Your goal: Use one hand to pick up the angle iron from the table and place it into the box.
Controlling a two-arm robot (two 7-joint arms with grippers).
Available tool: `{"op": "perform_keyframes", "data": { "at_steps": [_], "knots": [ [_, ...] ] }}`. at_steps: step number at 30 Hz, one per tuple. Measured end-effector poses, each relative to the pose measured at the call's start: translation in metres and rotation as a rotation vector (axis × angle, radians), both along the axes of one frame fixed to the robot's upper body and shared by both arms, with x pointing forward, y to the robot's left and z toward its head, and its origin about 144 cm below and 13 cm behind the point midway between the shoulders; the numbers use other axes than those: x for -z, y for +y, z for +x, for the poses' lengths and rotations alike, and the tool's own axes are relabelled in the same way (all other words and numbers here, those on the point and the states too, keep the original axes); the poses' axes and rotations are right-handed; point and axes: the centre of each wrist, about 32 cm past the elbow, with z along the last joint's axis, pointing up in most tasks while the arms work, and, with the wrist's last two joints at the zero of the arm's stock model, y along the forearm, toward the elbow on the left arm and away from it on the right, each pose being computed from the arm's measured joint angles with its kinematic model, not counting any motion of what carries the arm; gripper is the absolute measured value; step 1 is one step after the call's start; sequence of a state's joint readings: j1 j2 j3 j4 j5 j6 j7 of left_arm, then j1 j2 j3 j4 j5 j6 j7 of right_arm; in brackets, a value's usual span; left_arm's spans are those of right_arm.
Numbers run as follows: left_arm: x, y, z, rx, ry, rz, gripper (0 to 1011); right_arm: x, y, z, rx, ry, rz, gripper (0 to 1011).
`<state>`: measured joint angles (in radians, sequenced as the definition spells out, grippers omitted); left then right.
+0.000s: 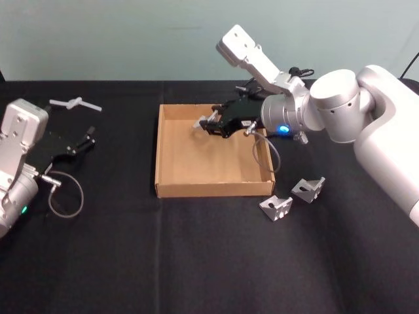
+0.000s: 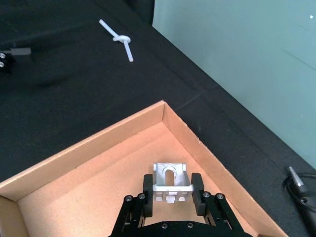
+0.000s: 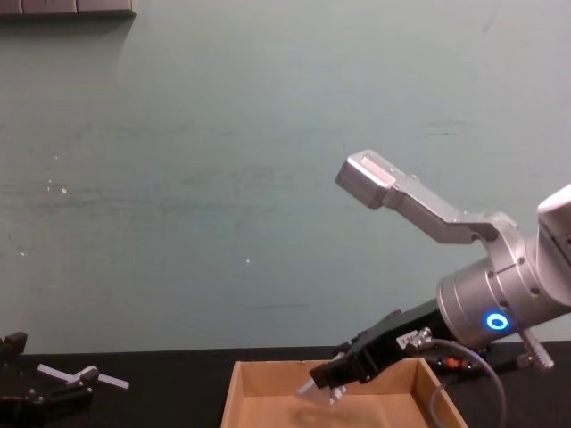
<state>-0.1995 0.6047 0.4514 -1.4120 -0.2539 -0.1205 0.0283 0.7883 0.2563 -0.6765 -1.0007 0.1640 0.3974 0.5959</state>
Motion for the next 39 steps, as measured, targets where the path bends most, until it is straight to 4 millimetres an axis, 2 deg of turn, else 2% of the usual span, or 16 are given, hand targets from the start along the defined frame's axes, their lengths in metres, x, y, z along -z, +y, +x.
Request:
{"op": "perform_keyframes", "data": {
  "at_steps": [9, 16, 19, 23, 27, 31, 35, 39],
  "knots": [
    [0.000, 0.000, 0.000, 0.000, 0.000, 0.000, 1005, 0.016, 0.003, 0.001, 0.008, 0.025, 0.006, 456],
    [0.000, 0.000, 0.000, 0.000, 0.000, 0.000, 1005, 0.014, 0.003, 0.001, 0.007, 0.022, 0.006, 469],
    [0.000, 0.000, 0.000, 0.000, 0.000, 0.000, 1005, 0.014, 0.002, 0.001, 0.007, 0.021, 0.006, 592],
    [0.000, 0.000, 0.000, 0.000, 0.000, 0.000, 1005, 0.013, 0.002, 0.001, 0.007, 0.020, 0.006, 660],
    [0.000, 0.000, 0.000, 0.000, 0.000, 0.000, 1005, 0.013, 0.002, 0.001, 0.007, 0.020, 0.005, 820],
    [0.000, 0.000, 0.000, 0.000, 0.000, 0.000, 1005, 0.011, 0.000, -0.005, 0.008, 0.013, 0.004, 922],
    [0.000, 0.000, 0.000, 0.000, 0.000, 0.000, 1005, 0.008, -0.008, -0.017, 0.025, -0.004, 0.007, 1002],
    [0.000, 0.000, 0.000, 0.000, 0.000, 0.000, 1005, 0.005, -0.020, -0.035, 0.051, -0.030, 0.024, 1002]
  ]
}}
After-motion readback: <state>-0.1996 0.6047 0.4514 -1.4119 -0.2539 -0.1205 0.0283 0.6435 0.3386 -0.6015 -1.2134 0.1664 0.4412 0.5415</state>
